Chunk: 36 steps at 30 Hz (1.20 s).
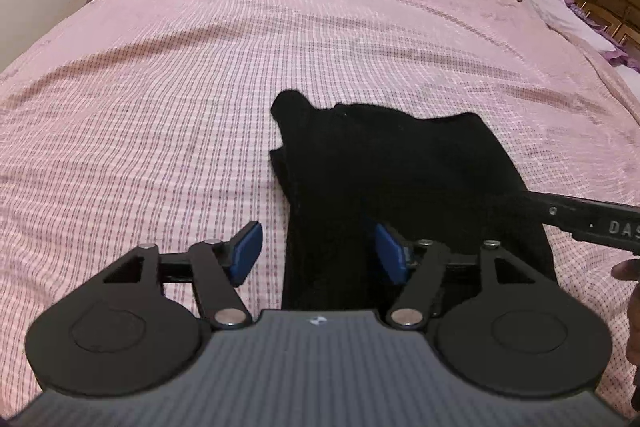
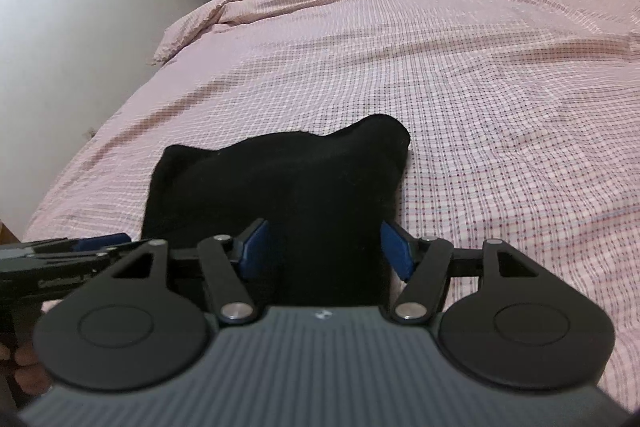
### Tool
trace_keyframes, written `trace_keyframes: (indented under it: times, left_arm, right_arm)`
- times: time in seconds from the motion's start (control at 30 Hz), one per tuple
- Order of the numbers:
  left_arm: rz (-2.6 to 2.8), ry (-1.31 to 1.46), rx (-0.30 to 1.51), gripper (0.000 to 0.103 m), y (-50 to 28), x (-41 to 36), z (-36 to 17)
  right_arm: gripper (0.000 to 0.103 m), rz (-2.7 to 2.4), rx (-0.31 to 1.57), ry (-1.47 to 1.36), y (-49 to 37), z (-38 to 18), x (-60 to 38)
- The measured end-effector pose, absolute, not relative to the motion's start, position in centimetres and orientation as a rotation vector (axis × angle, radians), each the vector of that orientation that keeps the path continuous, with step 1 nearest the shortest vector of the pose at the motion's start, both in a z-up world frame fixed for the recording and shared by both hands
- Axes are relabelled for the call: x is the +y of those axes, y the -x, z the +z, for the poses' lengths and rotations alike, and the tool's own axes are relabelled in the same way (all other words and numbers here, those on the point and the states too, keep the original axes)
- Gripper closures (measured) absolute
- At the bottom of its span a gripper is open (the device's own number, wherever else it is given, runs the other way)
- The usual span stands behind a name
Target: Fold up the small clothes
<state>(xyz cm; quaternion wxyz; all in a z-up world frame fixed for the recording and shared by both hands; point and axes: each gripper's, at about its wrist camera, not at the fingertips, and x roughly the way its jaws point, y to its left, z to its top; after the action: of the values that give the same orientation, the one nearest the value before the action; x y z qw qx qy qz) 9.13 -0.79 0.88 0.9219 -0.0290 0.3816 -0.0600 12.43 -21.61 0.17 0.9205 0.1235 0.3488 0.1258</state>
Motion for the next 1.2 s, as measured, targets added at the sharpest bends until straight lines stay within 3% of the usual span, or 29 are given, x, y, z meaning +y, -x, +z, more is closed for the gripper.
trace_keyframes:
  times: [0.2, 0.3, 0.4, 1.2]
  left_arm:
    - [-0.088, 0.050, 0.787, 0.023, -7.4, -0.9, 1.0]
    - [-0.078, 0.048, 0.791, 0.022, -6.6, -1.0, 1.1]
    - [-0.071, 0.042, 0.796, 0.022, -5.7, -1.2, 1.2]
    - [-0.013, -0.007, 0.859, 0.018, -2.2, -3.1, -1.6]
  right_arm:
    - [0.038, 0.266, 0.698, -0.255, -9.8, 0.9, -21.2]
    - [0.038, 0.276, 0.686, -0.244, -8.6, 1.0, -20.9]
    - [0.028, 0.276, 0.675, -0.225, -7.4, 0.9, -20.5]
    - [0.028, 0.214, 0.703, -0.193, -2.6, -2.7, -19.0]
